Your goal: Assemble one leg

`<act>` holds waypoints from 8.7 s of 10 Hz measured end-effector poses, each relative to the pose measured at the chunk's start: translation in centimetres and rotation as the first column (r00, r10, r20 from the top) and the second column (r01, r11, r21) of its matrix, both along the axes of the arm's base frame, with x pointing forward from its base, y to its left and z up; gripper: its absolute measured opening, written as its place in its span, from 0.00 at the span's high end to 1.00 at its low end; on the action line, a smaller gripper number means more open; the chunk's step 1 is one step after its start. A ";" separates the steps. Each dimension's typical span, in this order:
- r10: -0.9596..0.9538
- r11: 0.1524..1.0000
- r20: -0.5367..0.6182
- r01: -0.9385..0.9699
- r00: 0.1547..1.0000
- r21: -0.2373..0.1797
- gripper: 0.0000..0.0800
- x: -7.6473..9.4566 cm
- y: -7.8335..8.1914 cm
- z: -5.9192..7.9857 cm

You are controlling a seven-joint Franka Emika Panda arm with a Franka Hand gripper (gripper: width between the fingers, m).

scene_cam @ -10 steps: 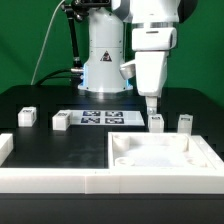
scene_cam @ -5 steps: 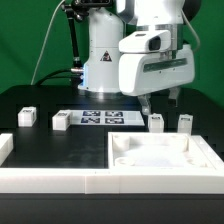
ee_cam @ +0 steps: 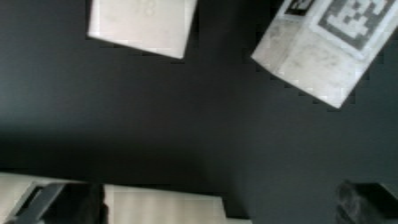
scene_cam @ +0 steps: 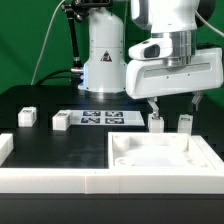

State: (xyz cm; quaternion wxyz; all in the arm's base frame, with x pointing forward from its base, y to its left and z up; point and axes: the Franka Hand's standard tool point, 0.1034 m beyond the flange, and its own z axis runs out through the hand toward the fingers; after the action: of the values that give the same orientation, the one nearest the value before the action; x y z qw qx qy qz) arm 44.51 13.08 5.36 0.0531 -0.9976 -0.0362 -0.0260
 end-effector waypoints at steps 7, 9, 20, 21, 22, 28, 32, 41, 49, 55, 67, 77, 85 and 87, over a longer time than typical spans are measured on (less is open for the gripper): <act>-0.415 0.908 -0.068 0.418 0.907 0.041 0.19 -2.7 2.4 -0.8; -0.393 0.917 -0.106 0.397 0.914 0.027 0.19 -2.8 2.1 -1.0; -0.210 0.965 -0.761 0.253 0.614 -0.062 0.19 -4.6 3.4 -2.5; -0.205 0.966 -0.780 0.251 0.591 -0.063 0.19 -4.4 3.6 -3.2; -0.208 0.965 -0.774 0.255 0.598 -0.063 0.19 -4.4 3.6 -3.7; -0.205 0.967 -0.776 0.248 0.596 -0.065 0.35 -4.9 3.9 -4.3; -0.205 0.967 -0.776 0.248 0.596 -0.065 0.64 -4.9 3.9 -4.3; -0.183 0.972 -0.776 0.228 0.604 -0.052 0.64 -3.7 3.4 1.8; -0.227 0.970 -0.392 0.245 0.892 -0.005 0.64 -1.1 2.0 3.1; -0.220 0.975 0.093 0.217 0.971 0.038 0.64 2.0 -2.7 6.4; -0.057 0.998 0.324 0.059 0.944 0.002 0.64 6.8 -5.3 7.4; 0.000 1.000 0.477 0.011 0.879 -0.020 0.64 11.2 -5.1 6.3; -0.001 1.000 0.480 0.003 0.877 -0.004 0.64 12.3 -3.6 3.8; 0.002 1.000 0.478 -0.002 0.878 -0.002 0.64 12.6 -3.2 3.9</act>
Offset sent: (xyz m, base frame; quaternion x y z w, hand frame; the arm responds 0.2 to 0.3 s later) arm -0.0311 0.0017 -0.0196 0.0591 -0.0068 0.2605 0.9636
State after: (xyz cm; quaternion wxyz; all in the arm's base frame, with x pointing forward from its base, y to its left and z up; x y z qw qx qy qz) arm 57.07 9.84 9.23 0.0420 -0.9603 -0.0493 -0.2713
